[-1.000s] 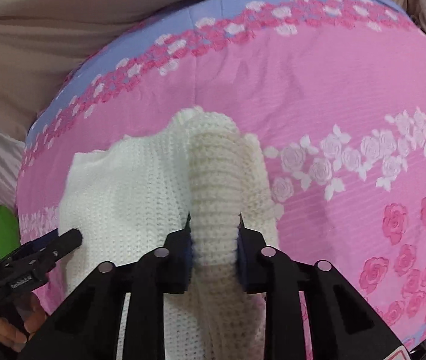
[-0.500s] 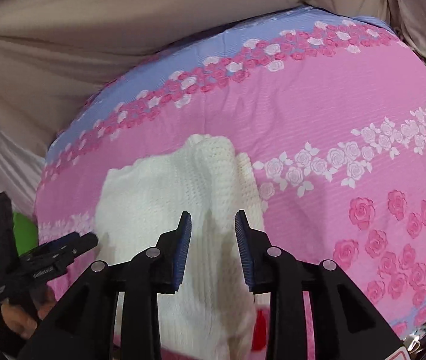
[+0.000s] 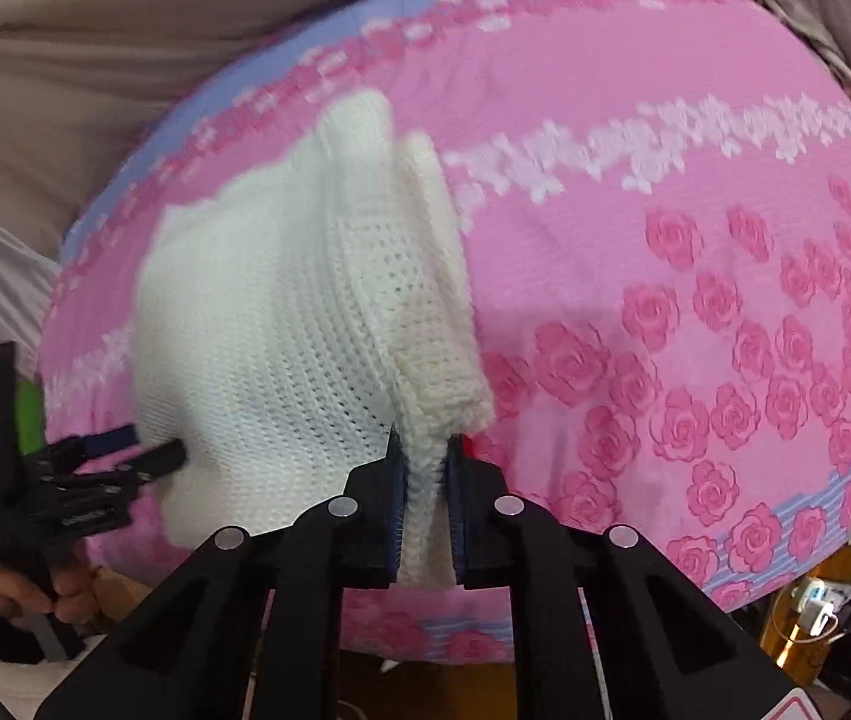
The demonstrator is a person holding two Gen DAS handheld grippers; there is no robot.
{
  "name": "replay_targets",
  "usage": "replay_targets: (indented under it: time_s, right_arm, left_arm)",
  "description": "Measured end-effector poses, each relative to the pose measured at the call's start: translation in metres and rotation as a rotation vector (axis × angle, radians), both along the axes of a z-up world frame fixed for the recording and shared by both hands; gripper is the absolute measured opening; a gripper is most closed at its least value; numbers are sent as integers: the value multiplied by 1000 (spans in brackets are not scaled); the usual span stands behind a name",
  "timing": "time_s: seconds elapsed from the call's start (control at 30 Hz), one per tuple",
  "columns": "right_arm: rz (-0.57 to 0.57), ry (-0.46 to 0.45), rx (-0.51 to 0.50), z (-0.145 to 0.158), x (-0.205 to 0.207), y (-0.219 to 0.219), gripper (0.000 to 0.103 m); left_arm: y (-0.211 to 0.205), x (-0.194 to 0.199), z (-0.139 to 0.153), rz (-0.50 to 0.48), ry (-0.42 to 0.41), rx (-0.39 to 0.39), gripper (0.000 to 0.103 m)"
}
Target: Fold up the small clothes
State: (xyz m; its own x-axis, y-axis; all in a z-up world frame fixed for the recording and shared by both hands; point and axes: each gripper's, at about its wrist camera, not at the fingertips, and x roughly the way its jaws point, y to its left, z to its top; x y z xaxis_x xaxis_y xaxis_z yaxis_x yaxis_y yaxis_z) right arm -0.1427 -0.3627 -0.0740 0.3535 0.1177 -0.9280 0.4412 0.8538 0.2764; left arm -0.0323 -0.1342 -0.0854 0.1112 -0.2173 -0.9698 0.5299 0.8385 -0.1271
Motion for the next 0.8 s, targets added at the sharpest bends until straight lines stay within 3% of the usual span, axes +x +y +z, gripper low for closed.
replay_targets:
  time_s: [0.03,0.1,0.2,0.27,0.33,0.37,0.47,0.5,0.6,0.67,0.73,0.8]
  right_arm:
    - [0,32,17,-20,-1,-3,13]
    - [-38,9,78,-17,-6,-10,14]
    - [-38,-29,17,22,-10,-8,15]
    - [-28,-72,-70,51,-10,-6,24]
    - [-7,-136,-121,78,0,-5,24]
    - [1,-162,-116,85,6,-8,19]
    - [61,-223,-91,93,43,0,3]
    - [92,-210,-107,86,59,6,2]
    - [130,-91,-155,39,101,15,0]
    - [119,2,-133,1,115,7,0]
    - [75,-25,-77,9,111,0,0]
    - [61,-78,-70,36,100,1,0]
  left_arm:
    - [0,-1,3,2,-11,-1,87]
    - [1,-5,17,-1,-44,-12,87]
    - [7,-6,48,12,-100,-62,85]
    - [11,0,72,38,-133,-124,85]
    - [9,11,85,60,-152,-171,85]
    - [4,19,89,71,-169,-177,85]
    - [-15,38,74,84,-201,-108,85]
    - [-22,47,62,88,-195,-71,85]
    - [-28,61,26,97,-147,4,87]
    - [-23,66,19,133,-118,-9,88]
    - [-17,65,25,158,-108,-25,88]
    - [-14,61,34,154,-128,-27,86]
